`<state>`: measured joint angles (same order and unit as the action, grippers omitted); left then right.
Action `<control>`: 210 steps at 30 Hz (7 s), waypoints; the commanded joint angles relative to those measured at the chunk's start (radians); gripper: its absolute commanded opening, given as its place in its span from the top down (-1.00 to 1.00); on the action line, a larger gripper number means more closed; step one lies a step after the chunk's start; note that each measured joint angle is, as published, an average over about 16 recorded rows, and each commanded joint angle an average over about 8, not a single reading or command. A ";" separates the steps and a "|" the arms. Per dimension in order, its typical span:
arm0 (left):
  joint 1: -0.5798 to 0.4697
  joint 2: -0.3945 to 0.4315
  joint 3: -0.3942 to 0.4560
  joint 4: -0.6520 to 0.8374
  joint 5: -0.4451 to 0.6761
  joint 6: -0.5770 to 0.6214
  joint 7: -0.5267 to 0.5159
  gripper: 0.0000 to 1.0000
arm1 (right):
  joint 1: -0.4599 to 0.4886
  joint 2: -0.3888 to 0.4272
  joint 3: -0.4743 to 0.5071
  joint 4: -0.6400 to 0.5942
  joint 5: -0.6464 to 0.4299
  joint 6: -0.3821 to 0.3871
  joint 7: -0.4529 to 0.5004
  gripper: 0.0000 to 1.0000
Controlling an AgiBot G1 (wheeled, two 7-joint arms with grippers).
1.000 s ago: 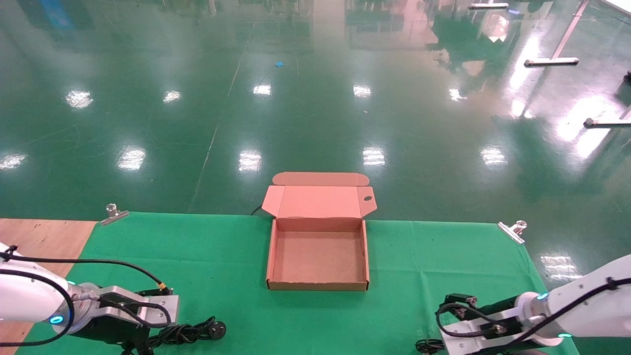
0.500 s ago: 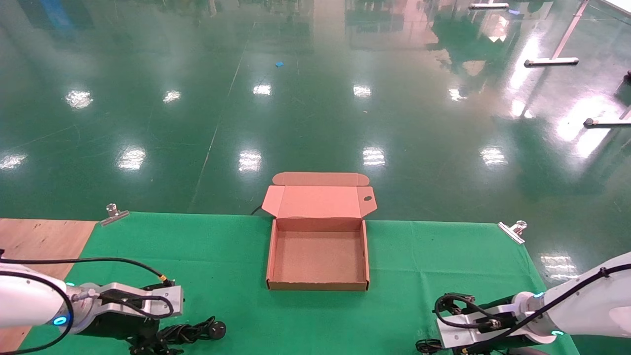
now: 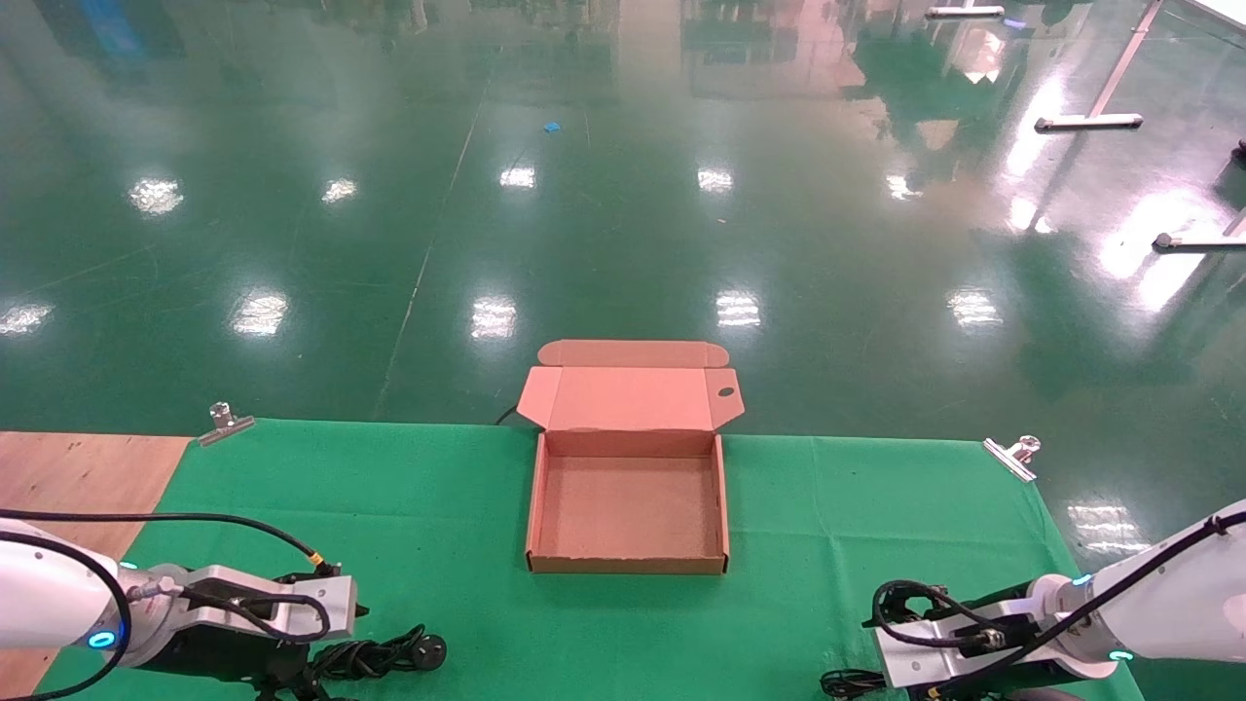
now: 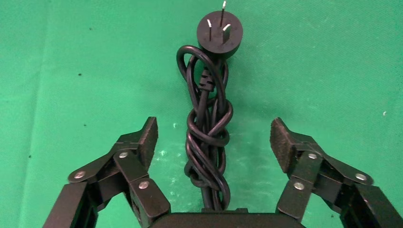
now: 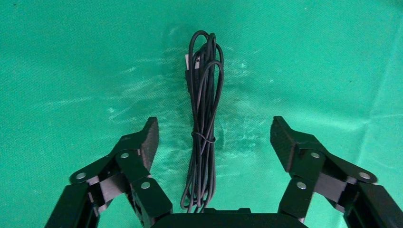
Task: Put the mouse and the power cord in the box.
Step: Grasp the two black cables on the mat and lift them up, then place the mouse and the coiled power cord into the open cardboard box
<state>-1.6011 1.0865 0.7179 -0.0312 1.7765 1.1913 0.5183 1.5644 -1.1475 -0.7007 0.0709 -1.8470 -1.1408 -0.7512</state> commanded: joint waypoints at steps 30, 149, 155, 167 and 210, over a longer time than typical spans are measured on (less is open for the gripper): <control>0.009 0.018 0.007 0.029 0.010 0.004 0.021 1.00 | 0.014 -0.012 -0.001 -0.064 -0.002 -0.012 -0.041 1.00; -0.042 0.006 -0.001 0.267 -0.006 -0.080 -0.380 1.00 | -0.019 0.109 0.043 -0.075 0.059 -0.125 -0.112 1.00; -0.043 0.015 0.001 0.271 -0.002 -0.081 -0.371 1.00 | -0.019 0.111 0.044 -0.074 0.060 -0.125 -0.111 1.00; -0.086 0.036 0.016 0.274 0.018 -0.089 -0.316 1.00 | -0.017 0.112 0.046 -0.072 0.063 -0.129 -0.111 1.00; -0.526 0.275 -0.061 0.353 0.041 -0.159 0.548 1.00 | 0.486 -0.058 0.060 0.092 0.077 -0.270 0.046 1.00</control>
<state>-2.1198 1.3599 0.6602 0.3128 1.8268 1.0476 1.0483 2.0445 -1.2035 -0.6411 0.1562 -1.7712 -1.4025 -0.7096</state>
